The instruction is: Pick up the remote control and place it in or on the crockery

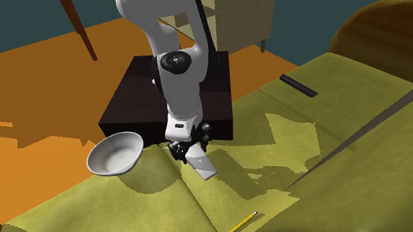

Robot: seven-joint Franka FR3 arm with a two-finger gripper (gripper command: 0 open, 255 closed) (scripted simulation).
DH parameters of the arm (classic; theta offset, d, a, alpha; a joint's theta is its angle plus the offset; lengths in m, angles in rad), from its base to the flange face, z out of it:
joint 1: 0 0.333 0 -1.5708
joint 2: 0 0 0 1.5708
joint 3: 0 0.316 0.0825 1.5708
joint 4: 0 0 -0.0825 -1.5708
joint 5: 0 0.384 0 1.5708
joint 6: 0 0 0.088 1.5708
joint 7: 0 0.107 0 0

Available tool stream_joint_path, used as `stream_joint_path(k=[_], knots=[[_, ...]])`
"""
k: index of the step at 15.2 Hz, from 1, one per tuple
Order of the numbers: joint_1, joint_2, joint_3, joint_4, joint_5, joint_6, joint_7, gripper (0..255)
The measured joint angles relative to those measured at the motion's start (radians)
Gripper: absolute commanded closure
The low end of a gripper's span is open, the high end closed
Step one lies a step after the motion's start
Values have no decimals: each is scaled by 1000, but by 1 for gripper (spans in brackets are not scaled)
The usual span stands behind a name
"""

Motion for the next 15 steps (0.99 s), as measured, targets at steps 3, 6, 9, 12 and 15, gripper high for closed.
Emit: stream_joint_path(k=[3,6,9,12,15], knots=[[-12,-58,14,-16,11,-42,-10,255],[-22,-111,26,-23,25,-88,-22,255],[-27,-171,37,-35,42,-136,-32,255],[-32,-222,42,-38,57,-184,-46,255],[-32,-273,46,-43,71,-230,-56,255]])
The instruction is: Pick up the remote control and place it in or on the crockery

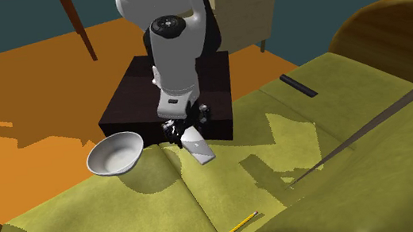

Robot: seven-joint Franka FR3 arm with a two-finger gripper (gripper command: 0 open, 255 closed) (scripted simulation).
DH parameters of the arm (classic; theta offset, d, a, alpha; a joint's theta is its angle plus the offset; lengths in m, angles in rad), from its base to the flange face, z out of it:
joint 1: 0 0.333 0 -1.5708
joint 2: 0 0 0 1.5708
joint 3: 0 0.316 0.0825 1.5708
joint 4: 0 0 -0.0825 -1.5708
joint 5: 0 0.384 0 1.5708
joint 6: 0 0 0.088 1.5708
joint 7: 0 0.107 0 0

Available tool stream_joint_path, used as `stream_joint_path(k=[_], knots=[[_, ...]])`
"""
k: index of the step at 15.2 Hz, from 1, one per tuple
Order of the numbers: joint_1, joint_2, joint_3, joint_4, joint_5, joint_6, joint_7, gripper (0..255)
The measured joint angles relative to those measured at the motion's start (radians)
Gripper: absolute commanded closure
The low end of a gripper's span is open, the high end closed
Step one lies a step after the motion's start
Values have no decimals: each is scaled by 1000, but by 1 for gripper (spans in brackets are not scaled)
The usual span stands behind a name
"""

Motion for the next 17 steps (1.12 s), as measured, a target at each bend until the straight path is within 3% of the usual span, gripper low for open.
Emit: stream_joint_path(k=[10,17], knots=[[-144,-81,-152,-90,-4,10,-290,255],[-258,-67,-286,-67,-10,3,-532,255]])
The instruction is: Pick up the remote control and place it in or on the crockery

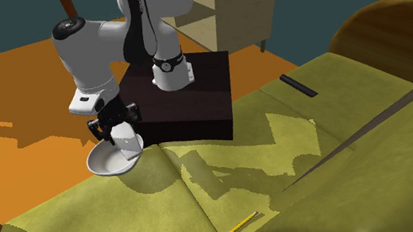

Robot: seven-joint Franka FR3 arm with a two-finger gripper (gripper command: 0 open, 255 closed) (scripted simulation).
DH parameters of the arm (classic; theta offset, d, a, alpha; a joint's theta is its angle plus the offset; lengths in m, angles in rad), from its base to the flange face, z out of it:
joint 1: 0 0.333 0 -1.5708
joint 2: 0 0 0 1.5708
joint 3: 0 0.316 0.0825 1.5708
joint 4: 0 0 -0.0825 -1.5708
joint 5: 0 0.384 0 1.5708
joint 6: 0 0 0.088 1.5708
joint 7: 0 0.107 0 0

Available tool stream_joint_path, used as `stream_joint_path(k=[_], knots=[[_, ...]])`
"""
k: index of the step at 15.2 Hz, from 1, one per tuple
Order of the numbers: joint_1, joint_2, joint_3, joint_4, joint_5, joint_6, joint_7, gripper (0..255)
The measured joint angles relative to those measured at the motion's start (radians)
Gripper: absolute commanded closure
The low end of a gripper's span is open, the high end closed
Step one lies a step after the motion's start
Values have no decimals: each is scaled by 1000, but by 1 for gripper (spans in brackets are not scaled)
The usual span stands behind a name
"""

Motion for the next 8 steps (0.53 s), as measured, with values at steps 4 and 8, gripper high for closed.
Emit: stream_joint_path(k=[4,8], knots=[[-57,37,-66,36,23,1,-144,255],[-65,98,-67,43,74,51,-203,255]])
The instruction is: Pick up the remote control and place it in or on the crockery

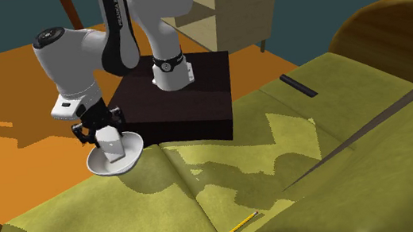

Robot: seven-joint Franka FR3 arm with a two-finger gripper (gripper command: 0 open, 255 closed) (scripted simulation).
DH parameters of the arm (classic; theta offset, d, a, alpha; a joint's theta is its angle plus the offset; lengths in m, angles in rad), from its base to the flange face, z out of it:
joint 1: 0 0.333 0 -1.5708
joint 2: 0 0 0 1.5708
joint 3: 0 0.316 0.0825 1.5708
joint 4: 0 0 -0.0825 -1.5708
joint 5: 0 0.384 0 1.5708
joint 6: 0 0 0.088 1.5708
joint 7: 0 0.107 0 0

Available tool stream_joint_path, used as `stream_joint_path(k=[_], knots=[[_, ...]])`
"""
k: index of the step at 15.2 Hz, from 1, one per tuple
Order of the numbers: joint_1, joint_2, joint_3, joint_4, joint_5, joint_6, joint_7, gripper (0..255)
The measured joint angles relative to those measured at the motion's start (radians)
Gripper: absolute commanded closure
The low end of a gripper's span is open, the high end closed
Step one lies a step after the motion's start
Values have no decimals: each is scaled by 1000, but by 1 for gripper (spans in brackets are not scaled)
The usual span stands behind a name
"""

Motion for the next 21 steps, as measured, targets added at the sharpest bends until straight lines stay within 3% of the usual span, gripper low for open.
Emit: stream_joint_path(k=[9,16,17,21], knots=[[-57,179,98,34,175,139,-129,255],[-67,192,111,35,187,153,-138,255],[-67,192,111,35,187,153,-138,0],[-67,192,111,35,187,153,-138,0]])
